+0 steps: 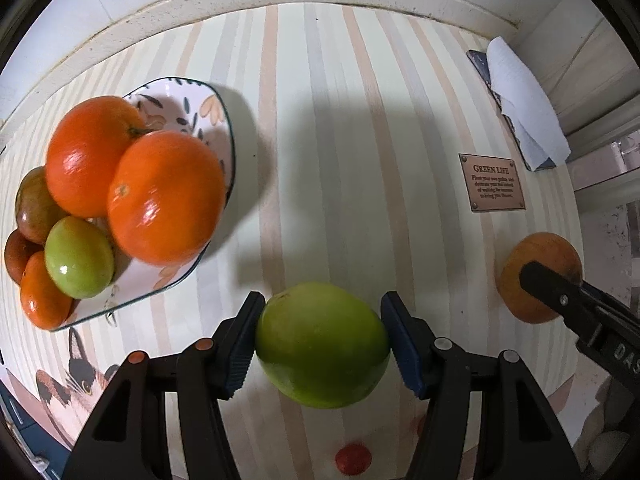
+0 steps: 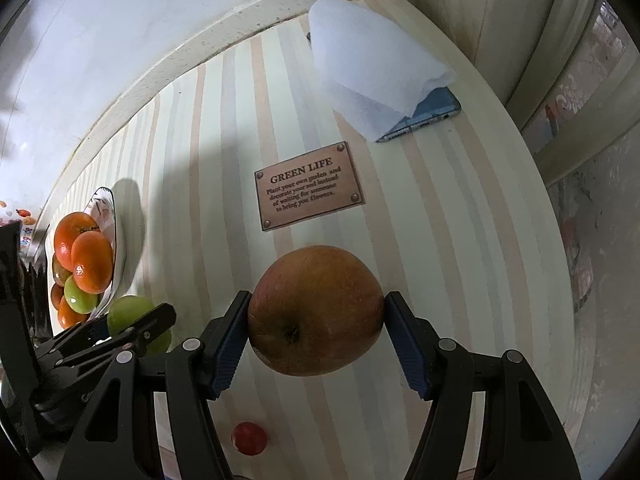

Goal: Organize fruits
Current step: 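Carry both apples over the floral plate and open both tools to release them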

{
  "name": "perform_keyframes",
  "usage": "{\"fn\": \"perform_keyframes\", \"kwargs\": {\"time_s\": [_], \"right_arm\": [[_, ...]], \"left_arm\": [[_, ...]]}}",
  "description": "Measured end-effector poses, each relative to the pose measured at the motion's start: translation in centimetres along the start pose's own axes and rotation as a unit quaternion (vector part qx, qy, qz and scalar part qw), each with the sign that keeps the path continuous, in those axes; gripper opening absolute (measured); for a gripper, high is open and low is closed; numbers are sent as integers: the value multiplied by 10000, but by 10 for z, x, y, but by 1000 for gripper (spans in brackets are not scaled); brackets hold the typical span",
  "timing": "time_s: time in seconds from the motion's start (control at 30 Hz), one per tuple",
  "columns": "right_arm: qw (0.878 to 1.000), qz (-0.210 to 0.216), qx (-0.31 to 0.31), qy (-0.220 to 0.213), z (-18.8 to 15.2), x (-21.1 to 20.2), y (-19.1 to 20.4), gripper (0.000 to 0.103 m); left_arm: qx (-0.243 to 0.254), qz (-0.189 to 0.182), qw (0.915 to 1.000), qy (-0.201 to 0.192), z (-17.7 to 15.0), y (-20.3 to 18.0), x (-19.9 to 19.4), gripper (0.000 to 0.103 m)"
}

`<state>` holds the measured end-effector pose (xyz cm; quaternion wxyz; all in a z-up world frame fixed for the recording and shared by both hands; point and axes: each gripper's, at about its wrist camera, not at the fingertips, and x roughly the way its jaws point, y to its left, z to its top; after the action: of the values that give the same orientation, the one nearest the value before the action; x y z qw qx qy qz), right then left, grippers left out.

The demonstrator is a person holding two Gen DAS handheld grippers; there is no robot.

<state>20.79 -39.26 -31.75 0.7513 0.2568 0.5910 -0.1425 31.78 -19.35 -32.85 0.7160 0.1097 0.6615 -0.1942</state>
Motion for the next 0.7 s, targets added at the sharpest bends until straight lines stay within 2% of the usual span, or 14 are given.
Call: {"fn": "perform_keyframes", "kwargs": {"time_s": [0.2, 0.37, 0.47, 0.57, 0.7], "right_arm": [[9997, 24, -226, -16, 0, -3, 15, 69], [9990, 160, -422, -1, 1, -8, 34, 69], [9978, 355, -554, -1, 5, -13, 52, 69], [9951, 740, -660, 26, 17, -18, 80, 69], [9894, 1129, -917, -1, 42, -15, 127, 69]], "left_arm": [[-51, -54, 9998, -162, -19, 16, -24, 58], [-161, -166, 9988, -421, -31, 39, -60, 58], [-382, -185, 9971, -624, -34, 59, -86, 58], [-698, -181, 9943, -784, -29, 86, -113, 58], [-1071, 91, 9893, -987, -20, 127, -133, 58]]}}
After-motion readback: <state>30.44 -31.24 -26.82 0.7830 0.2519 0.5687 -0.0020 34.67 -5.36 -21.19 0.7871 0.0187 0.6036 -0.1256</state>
